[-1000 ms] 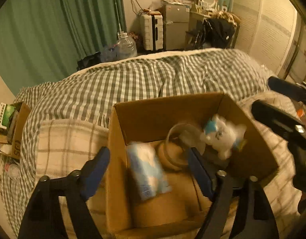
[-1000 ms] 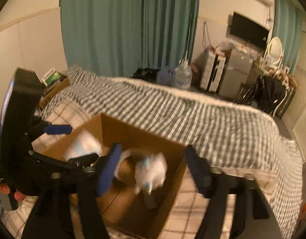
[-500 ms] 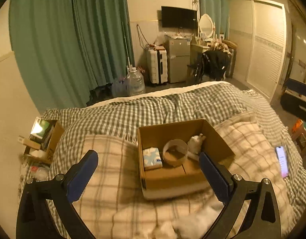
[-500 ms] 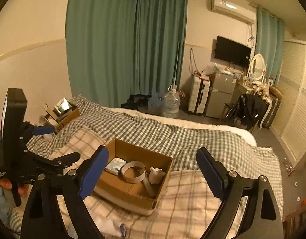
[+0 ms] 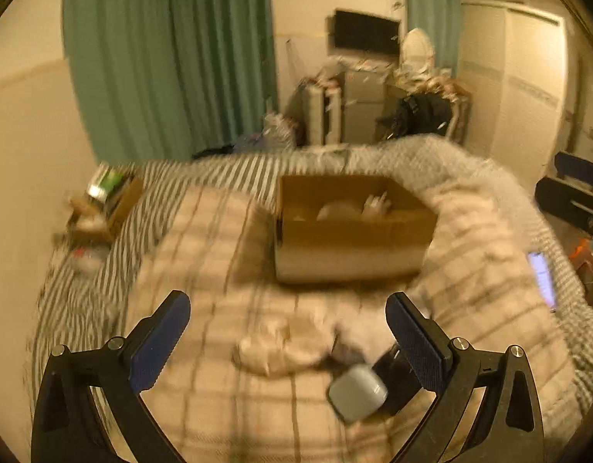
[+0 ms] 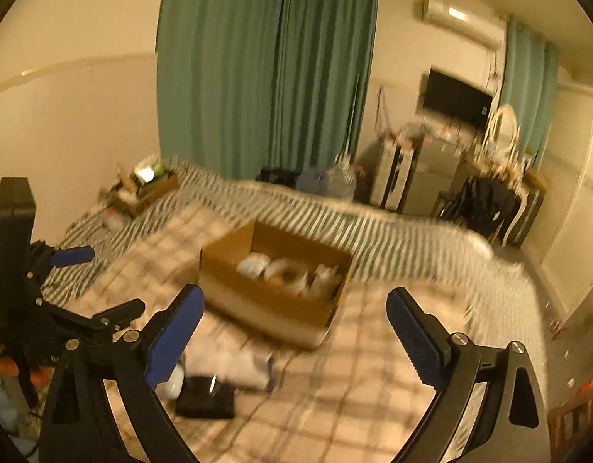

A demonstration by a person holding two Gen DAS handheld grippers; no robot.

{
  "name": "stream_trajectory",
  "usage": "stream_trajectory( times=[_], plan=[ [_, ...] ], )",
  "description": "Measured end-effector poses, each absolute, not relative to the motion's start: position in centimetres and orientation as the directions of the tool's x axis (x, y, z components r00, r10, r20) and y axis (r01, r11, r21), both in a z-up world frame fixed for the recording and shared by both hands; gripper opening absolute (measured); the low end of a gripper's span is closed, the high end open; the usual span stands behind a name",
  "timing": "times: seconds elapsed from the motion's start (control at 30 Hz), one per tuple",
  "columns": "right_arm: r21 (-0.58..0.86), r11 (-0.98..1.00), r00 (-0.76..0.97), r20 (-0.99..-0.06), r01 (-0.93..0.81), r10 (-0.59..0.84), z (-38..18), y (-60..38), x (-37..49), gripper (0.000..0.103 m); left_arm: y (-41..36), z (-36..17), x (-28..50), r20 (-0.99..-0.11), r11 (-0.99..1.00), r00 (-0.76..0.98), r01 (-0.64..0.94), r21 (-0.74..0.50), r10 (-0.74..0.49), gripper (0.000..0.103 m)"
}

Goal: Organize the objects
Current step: 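Grasp the light blue earbud case with the left tool while the right grasps the black cup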

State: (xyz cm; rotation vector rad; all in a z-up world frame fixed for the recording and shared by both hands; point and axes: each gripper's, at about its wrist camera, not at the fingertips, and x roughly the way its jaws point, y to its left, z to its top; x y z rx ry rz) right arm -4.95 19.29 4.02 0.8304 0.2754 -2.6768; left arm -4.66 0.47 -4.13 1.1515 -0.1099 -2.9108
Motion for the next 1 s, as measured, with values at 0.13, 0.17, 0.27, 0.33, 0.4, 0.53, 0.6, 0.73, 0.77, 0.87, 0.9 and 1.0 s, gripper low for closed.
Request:
stream_trajectory(
  times=[0.13, 0.17, 0.27, 0.33, 0.4, 0.53, 0.6, 0.73, 0.77, 0.87, 0.9, 1.0],
  plan=[
    [-0.091, -0.951, -0.718, -0.678, 0.294, -0.158, -3.2, 19.0, -7.1, 0.096, 1.9, -10.4, -4.0, -0.778, -0.997, -0.627, -0.042, 0.067, -0.026, 0.103],
    [-0.081, -0.951, -0.708, -0.688, 0.297, -0.162, -4.1, 19.0, -7.2, 0.096, 2.2, -11.7, -3.6, -0.797, -0.997, -0.604, -0.058, 0.059, -0.012, 0.103],
    [-0.032, -0.951, -0.667, -0.719, 0.309, -0.193, -6.5, 19.5, -7.4, 0.096, 2.9, -12.8, -3.4, -0.806, -0.994, -0.592, -0.086, 0.061, 0.001, 0.103],
    [-0.007, -0.952, -0.65, -0.732, 0.307, -0.205, -7.6, 19.7, -7.3, 0.096, 3.4, -13.1, -3.8, -0.812, -0.992, -0.583, -0.099, 0.073, -0.002, 0.103],
    [0.017, -0.951, -0.638, -0.738, 0.308, -0.219, -8.1, 20.0, -7.5, 0.096, 3.6, -13.7, -4.6, -0.825, -0.992, -0.565, -0.108, 0.068, 0.005, 0.103],
    [0.043, -0.952, -0.632, -0.738, 0.304, -0.235, -8.3, 20.4, -7.5, 0.096, 4.0, -15.0, -5.5, -0.846, -0.988, -0.528, -0.153, 0.014, 0.07, 0.099],
    [0.045, -0.951, -0.625, -0.744, 0.305, -0.236, -8.5, 20.3, -7.5, 0.096, 3.9, -15.4, -5.7, -0.852, -0.984, -0.509, -0.176, -0.033, 0.12, 0.091],
    [0.021, -0.95, -0.636, -0.739, 0.31, -0.224, -8.3, 19.8, -7.0, 0.096, 4.4, -15.7, -4.9, -0.851, -0.974, -0.501, -0.219, -0.053, 0.159, 0.056],
    [0.015, -0.95, -0.64, -0.736, 0.313, -0.222, -8.2, 19.7, -6.9, 0.096, 4.8, -15.8, -4.7, -0.852, -0.973, -0.505, -0.228, -0.022, 0.137, 0.056],
    [0.016, -0.945, -0.636, -0.735, 0.327, -0.233, -8.1, 19.3, -6.6, 0.096, 5.0, -15.2, -4.0, -0.838, -0.975, -0.532, -0.222, 0.001, 0.12, 0.055],
    [0.013, -0.942, -0.633, -0.738, 0.334, -0.235, -8.0, 19.1, -6.4, 0.096, 4.7, -14.6, -3.7, -0.83, -0.977, -0.543, -0.211, -0.012, 0.127, 0.055],
    [0.002, -0.93, -0.606, -0.758, 0.368, -0.241, -8.3, 18.4, -6.3, 0.096, 2.9, -12.7, -3.0, -0.806, -0.979, -0.564, -0.178, -0.094, 0.18, 0.055]
  ],
)
